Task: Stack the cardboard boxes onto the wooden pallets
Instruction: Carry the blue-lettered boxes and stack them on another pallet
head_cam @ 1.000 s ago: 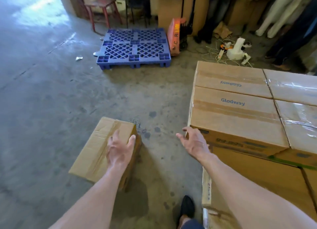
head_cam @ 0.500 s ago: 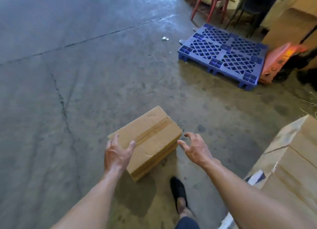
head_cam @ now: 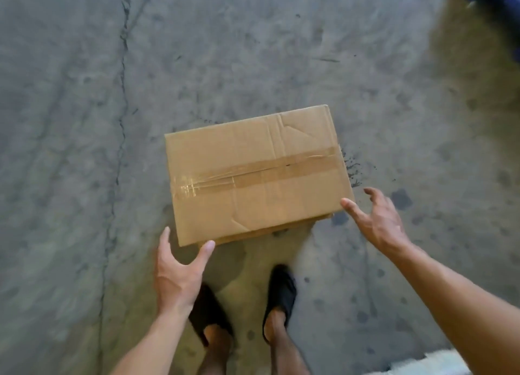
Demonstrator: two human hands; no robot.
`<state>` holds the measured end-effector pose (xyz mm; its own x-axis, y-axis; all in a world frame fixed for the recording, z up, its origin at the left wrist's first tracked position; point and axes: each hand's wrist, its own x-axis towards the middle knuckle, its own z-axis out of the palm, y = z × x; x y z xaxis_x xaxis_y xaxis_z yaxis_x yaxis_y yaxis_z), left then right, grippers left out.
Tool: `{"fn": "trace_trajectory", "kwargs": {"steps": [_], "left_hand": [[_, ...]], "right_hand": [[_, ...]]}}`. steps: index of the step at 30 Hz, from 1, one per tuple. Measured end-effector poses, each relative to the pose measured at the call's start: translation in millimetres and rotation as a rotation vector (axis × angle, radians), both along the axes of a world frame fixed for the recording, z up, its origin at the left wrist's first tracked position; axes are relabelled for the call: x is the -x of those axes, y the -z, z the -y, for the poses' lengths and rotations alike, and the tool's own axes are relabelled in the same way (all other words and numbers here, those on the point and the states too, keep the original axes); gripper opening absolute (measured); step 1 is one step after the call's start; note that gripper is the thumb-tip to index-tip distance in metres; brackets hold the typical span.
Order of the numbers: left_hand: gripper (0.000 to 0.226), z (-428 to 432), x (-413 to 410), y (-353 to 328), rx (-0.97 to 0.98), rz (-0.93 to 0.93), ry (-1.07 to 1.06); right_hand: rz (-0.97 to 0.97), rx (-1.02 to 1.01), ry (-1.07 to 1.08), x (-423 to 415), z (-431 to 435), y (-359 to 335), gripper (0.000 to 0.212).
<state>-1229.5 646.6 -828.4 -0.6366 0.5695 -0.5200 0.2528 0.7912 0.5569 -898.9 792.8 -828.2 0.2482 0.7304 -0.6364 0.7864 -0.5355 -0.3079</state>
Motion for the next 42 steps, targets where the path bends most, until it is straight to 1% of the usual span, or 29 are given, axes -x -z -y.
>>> {"fn": "trace_trajectory", "kwargs": {"steps": [5, 9, 11, 14, 16, 19, 21, 23, 26, 27, 28, 30, 31, 33, 34, 36, 37, 39, 40, 41, 42], "left_hand": [[0.118, -0.5, 22.2, 88.5, 0.016, -0.065, -0.051], [0.124, -6.7, 42.8, 129.0, 0.013, -0.065, -0.027], [0.124, -6.8, 49.8, 137.7, -0.004, -0.042, -0.009], [0.107, -7.6, 55.8, 143.8, -0.063, 0.016, 0.021], [0.104, -10.5, 56.2, 146.1, -0.121, 0.041, 0.032], [0.106, -10.3, 52.3, 151.3, -0.167, 0.078, 0.016], [0.099, -8.7, 51.9, 154.4, -0.190, 0.122, -0.032], [0.097, -9.9, 56.8, 149.4, -0.196, 0.147, -0.057], [0.100, -15.1, 71.4, 122.2, -0.199, 0.171, -0.070], [0.100, -17.0, 76.7, 107.3, -0.205, 0.176, -0.065], [0.099, -17.8, 82.6, 88.9, -0.205, 0.179, -0.054], [0.097, -19.4, 93.8, 44.5, -0.216, 0.182, -0.022], [0.096, -20.1, 99.0, 20.3, -0.229, 0.194, -0.003], [0.096, -24.7, 107.9, -32.6, -0.256, 0.232, 0.030], [0.096, -29.5, 112.0, -61.5, -0.279, 0.241, 0.054], [0.100, -39.7, 127.5, -111.2, -0.313, 0.226, 0.119], [0.104, -45.2, 137.6, -134.6, -0.328, 0.213, 0.159], [0.109, -58.7, 161.3, -175.9, -0.359, 0.223, 0.250], [0.110, -67.8, 171.5, -197.0, -0.388, 0.237, 0.301], [0.109, -75.2, 179.8, -217.4, -0.417, 0.250, 0.363], [0.108, -80.2, 187.4, -238.1, -0.450, 0.253, 0.433]], "right_hand": [[-0.019, 0.000, -0.001, -16.9, -14.5, 85.4, 0.095], [-0.134, -0.084, 0.048, -19.0, -18.3, 121.6, 0.089], [-0.203, -0.134, 0.079, -17.6, -18.8, 131.6, 0.084], [-0.274, -0.203, 0.102, -20.1, -18.1, 142.0, 0.081], [-0.297, -0.234, 0.136, -19.6, -17.2, 144.4, 0.081], [-0.371, -0.253, 0.221, -19.6, -16.3, 146.2, 0.081], [-0.425, -0.247, 0.276, -15.6, -14.0, 142.3, 0.083], [-0.468, -0.235, 0.317, -9.4, -11.3, 132.1, 0.082], [-0.489, -0.238, 0.367, -0.7, -2.2, 102.5, 0.093], [-0.490, -0.237, 0.391, 2.4, 2.0, 88.1, 0.094], [-0.500, -0.239, 0.420, 6.0, 7.4, 71.0, 0.087], [-0.520, -0.264, 0.471, 14.5, 18.4, 31.3, 0.065], [-0.525, -0.277, 0.491, 18.7, 25.6, 10.4, 0.058], [-0.544, -0.297, 0.540, 27.5, 41.2, -34.5, 0.054], [-0.557, -0.309, 0.566, 33.8, 50.3, -60.0, 0.058], [-0.593, -0.338, 0.627, 49.6, 69.3, -110.2, 0.073], [-0.603, -0.359, 0.656, 59.7, 79.3, -136.1, 0.073], [-0.623, -0.428, 0.716, 81.7, 103.0, -183.1, 0.055], [-0.626, -0.479, 0.753, 92.7, 116.6, -202.2, 0.050], [-0.621, -0.525, 0.788, 104.4, 132.0, -220.6, 0.052], [-0.616, -0.566, 0.817, 116.6, 148.9, -238.8, 0.058]]}}
